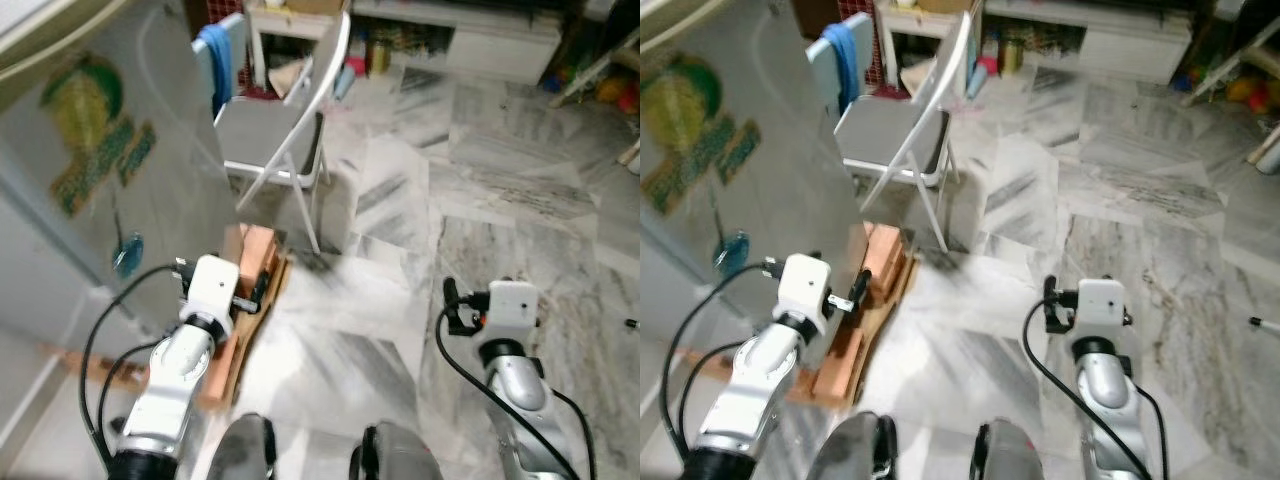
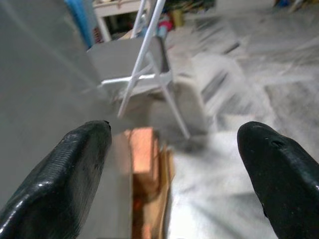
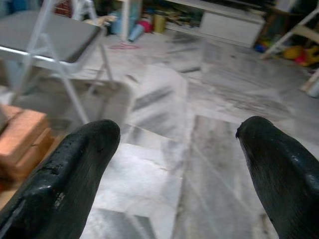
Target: Restocking fridge
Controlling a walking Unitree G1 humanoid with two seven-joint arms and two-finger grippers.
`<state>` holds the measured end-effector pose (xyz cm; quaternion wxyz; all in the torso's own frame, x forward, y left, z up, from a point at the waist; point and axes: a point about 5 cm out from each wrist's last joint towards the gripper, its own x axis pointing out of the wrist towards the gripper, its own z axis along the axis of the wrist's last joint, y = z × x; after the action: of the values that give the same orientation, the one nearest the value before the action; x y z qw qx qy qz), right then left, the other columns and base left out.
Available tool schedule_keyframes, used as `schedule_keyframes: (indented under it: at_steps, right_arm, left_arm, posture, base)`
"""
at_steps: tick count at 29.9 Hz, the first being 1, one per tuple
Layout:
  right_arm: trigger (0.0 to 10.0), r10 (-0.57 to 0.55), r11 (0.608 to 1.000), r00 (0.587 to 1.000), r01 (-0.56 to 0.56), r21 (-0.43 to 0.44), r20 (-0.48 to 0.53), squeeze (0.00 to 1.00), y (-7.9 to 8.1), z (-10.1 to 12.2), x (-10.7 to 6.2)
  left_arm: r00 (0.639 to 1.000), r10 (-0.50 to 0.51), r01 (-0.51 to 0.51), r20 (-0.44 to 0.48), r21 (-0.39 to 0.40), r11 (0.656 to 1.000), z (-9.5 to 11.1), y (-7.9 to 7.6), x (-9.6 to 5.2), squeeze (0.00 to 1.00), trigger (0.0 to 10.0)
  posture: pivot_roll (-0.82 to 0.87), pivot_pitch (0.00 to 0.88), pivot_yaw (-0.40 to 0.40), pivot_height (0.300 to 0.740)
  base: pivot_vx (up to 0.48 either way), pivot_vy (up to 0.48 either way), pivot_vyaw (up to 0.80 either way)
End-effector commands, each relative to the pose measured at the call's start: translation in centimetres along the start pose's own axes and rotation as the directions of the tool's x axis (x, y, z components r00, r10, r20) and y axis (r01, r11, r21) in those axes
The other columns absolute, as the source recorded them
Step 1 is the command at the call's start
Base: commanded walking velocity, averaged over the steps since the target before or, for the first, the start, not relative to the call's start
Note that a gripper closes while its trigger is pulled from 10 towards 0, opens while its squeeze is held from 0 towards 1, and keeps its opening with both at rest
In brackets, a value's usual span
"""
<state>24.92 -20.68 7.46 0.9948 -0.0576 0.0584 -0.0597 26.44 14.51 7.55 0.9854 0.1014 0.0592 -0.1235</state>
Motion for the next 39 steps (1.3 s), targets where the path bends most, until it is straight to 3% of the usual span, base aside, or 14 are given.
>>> schedule_keyframes:
  at_steps: [1, 12, 19, 22, 33, 39]
  right_arm:
    - [10.0, -0.008, 1.000, 1.000, 0.008, -0.004, -0.011, 0.00, -0.2, -0.2, -0.2]
    - [10.0, -0.031, 1.000, 0.999, 0.031, 0.003, 0.010, 0.00, -0.2, 0.4, 0.2]
    - [10.0, -0.015, 1.000, 1.000, 0.015, 0.004, -0.001, 0.00, 0.1, 0.0, -0.4]
    - [10.0, -0.014, 1.000, 1.000, 0.014, 0.007, -0.012, 0.00, -0.1, -0.2, -0.6]
    - [10.0, -0.007, 1.000, 1.000, 0.007, 0.002, -0.022, 0.00, -0.2, -0.4, -0.6]
    - [10.0, -0.016, 1.000, 0.999, 0.016, 0.011, -0.040, 0.00, -0.2, -0.8, -0.5]
  left_arm:
    - [1.000, -0.008, 0.008, 0.000, 0.005, 1.000, -0.1, 0.0, -0.1, 0.00, 10.0]
    - [1.000, 0.000, 0.000, -0.005, 0.012, 1.000, 0.0, 1.1, 0.6, 0.00, 10.0]
    - [0.996, 0.084, -0.086, -0.032, -0.059, 0.995, -0.7, 2.0, 0.5, 0.00, 10.0]
    - [0.992, 0.119, -0.122, -0.038, -0.070, 0.990, -1.0, 2.0, 0.3, 0.00, 10.0]
    - [0.995, 0.087, -0.091, -0.049, -0.098, 0.991, -1.4, 1.5, 0.4, 0.00, 10.0]
    - [0.997, 0.079, -0.081, -0.021, -0.110, 0.991, -1.1, 1.1, 1.0, 0.00, 10.0]
  posture:
    - [0.00, 0.111, 0.012, 0.740]
    - [-0.01, 0.118, 0.033, 0.740]
    - [-0.01, 0.126, 0.022, 0.740]
    - [-0.01, 0.124, 0.017, 0.740]
    - [-0.02, 0.119, 0.000, 0.740]
    - [-0.02, 0.111, -0.011, 0.740]
  base:
    - [0.000, 0.000, 0.00]
    - [0.000, 0.026, -0.08]
    - [0.000, 0.480, -0.30]
    - [0.000, 0.480, 0.00]
    - [0.000, 0.419, 0.00]
    - [0.000, 0.000, 0.00]
